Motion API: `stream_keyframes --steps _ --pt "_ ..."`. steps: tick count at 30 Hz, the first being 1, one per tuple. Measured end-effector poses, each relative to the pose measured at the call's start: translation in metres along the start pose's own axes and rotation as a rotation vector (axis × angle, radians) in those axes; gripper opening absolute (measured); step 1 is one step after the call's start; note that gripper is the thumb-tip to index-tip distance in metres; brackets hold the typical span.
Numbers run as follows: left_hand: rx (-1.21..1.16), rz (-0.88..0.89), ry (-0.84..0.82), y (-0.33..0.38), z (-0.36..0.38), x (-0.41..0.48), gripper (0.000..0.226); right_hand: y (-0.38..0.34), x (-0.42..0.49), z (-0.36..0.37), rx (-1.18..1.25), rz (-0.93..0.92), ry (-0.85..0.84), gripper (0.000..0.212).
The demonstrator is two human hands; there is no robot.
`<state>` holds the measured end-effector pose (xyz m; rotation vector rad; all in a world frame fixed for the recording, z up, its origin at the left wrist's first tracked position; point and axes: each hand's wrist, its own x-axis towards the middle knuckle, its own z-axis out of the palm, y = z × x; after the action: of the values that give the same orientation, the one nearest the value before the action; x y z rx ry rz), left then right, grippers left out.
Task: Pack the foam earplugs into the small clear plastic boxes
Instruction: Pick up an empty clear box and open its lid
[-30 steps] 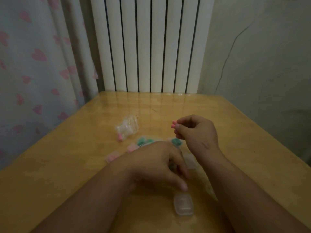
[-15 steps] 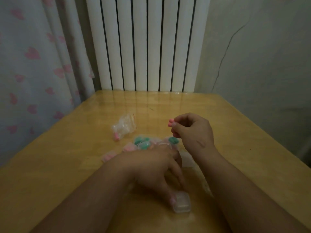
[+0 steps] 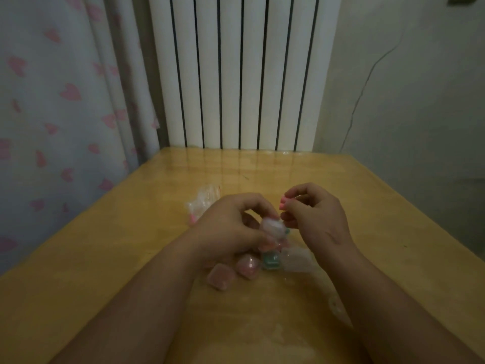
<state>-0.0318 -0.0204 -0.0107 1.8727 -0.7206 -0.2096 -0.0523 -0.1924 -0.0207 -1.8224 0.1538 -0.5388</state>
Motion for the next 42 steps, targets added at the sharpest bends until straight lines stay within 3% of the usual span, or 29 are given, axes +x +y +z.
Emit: stream_keyframes --steps 8,13,17,28,37,42 --pt "-0.235 0.035 0.238 -0.009 -0.007 0.006 0.034 -0.004 -0.003 0.002 0.096 0.034 -0.102 0.008" --pt "-0.278 0.088 0.304 -0.013 -0.008 0.010 0.058 -0.007 -0.006 0.001 0.151 0.045 -0.196 0.011" --pt "-0.241 0.100 0.311 -0.016 -0.007 0.011 0.066 -0.008 -0.007 0.004 0.118 0.082 -0.278 0.016" --pt "-0.031 0.053 0.320 -0.012 -0.002 0.010 0.064 -0.006 -0.010 0.005 0.004 0.057 -0.273 0.016" --pt "0.029 0.071 0.317 -0.016 -0.003 0.010 0.031 -0.006 -0.009 0.007 -0.124 -0.046 -0.136 0.009" --pt "-0.175 0.058 0.274 -0.015 -0.007 0.009 0.021 -0.004 -0.009 0.008 -0.157 -0.086 -0.099 0.006"
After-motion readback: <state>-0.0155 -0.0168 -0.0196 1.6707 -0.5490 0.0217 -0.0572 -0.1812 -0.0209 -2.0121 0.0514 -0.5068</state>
